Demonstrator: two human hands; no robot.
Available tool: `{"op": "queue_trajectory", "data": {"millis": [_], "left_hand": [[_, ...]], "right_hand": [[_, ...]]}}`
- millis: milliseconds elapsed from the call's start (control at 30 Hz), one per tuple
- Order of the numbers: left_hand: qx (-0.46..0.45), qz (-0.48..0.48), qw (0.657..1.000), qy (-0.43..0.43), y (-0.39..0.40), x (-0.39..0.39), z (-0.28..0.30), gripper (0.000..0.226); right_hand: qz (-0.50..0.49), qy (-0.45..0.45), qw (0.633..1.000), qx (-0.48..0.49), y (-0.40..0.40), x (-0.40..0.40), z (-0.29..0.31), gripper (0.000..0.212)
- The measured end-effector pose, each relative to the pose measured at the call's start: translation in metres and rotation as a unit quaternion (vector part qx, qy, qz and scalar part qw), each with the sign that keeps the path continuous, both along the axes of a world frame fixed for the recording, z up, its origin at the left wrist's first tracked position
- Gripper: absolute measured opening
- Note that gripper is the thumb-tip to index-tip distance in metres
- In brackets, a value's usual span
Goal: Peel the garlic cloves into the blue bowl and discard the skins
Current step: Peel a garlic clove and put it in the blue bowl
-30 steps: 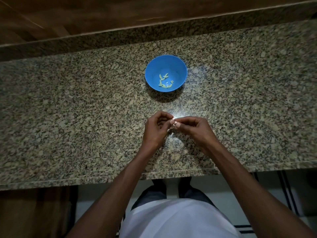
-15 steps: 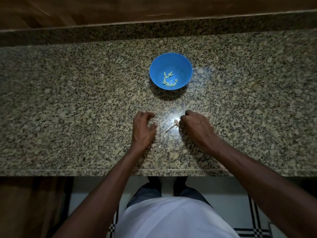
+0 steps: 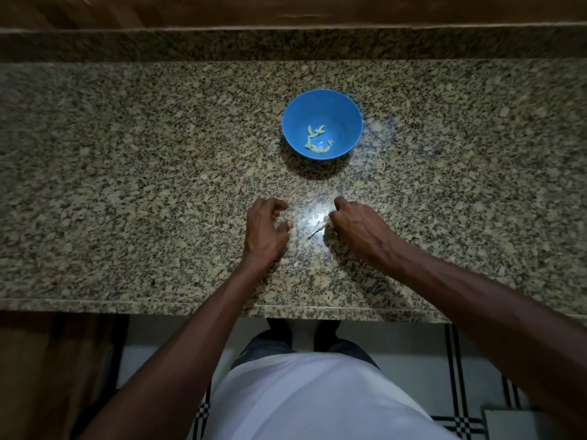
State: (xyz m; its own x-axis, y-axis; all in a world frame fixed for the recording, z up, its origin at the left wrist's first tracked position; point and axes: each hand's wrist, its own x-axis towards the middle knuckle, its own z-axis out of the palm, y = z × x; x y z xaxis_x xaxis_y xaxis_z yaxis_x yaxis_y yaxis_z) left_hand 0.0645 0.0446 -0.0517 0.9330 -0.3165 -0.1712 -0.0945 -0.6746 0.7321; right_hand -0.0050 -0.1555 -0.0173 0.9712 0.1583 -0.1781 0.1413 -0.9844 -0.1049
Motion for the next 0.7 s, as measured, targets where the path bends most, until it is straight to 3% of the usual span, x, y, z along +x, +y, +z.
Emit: {"op": "queue_trajectory", "data": {"millis": [367, 533, 600, 700], "left_hand": [[0.013, 0.008, 1.0, 0.006, -0.003, 0.0, 0.001, 0.03], [0.013, 0.007, 1.0, 0.012, -0.002, 0.002, 0.004, 0.029], [-0.004, 0.02, 0.999, 0.024, -0.002, 0.004, 0.005, 0.029], [-0.027, 0.048, 0.998, 0.035, -0.002, 0.004, 0.007, 0.028]], "right_hand": [[0.019, -0.012, 1.0, 0.008, -0.001, -0.004, 0.001, 0.025], [-0.075, -0.004, 0.993, 0.089, -0.007, 0.0, -0.002, 0.014], [-0.207, 0.001, 0.954, 0.219, -0.021, 0.0, -0.004, 0.012], [-0.371, 0.018, 0.8, 0.472, -0.035, -0.01, -0.005, 0.009]]}}
